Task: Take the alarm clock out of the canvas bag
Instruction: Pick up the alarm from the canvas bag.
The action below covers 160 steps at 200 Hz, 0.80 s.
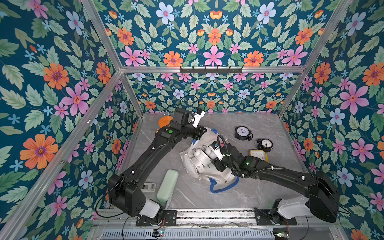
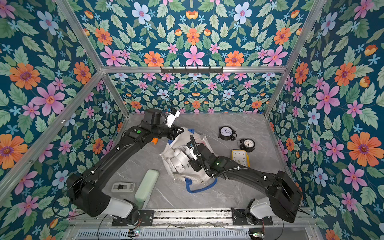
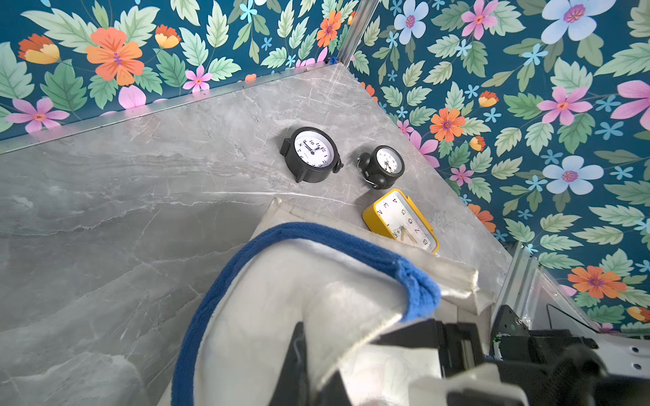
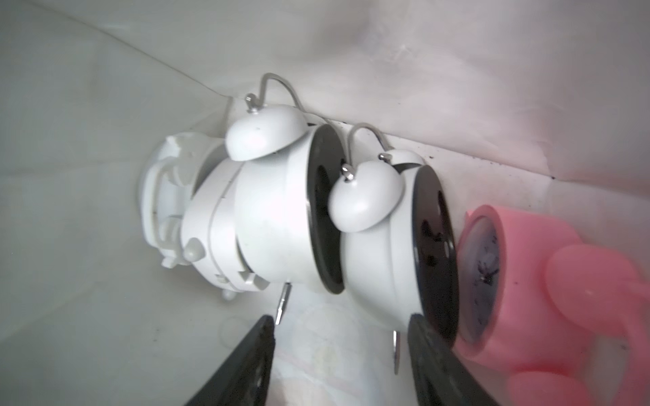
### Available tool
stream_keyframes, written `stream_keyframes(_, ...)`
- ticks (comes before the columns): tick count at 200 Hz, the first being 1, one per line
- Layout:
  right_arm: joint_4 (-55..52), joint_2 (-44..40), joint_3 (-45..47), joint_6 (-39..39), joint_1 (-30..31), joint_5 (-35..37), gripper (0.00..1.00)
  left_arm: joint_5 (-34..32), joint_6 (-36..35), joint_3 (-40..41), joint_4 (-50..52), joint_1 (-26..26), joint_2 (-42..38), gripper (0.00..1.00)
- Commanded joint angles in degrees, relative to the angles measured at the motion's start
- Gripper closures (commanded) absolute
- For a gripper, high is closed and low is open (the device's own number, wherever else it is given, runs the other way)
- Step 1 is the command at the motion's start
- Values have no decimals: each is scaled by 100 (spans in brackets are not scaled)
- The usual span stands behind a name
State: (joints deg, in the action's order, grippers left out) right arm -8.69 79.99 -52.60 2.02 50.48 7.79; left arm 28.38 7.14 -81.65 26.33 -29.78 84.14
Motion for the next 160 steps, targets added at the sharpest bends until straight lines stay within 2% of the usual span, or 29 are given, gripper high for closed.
stream_keyframes(1,205,45,98,-294,-148,104,39,127,12,-131,-401,-1,-10,100)
stream_keyframes(45,622,322,162,-1212,-380,-56,35,343,-2,-165,-313,-1,8,100)
stream_keyframes(108,1287,572,338,-2548,-435,-332,22,467,7,-141,-295,-1,-7,100)
stream_keyframes(160,1158,1108,-45,-2968,-495,-71,21,492,-30,-157,-229,-1,-16,100)
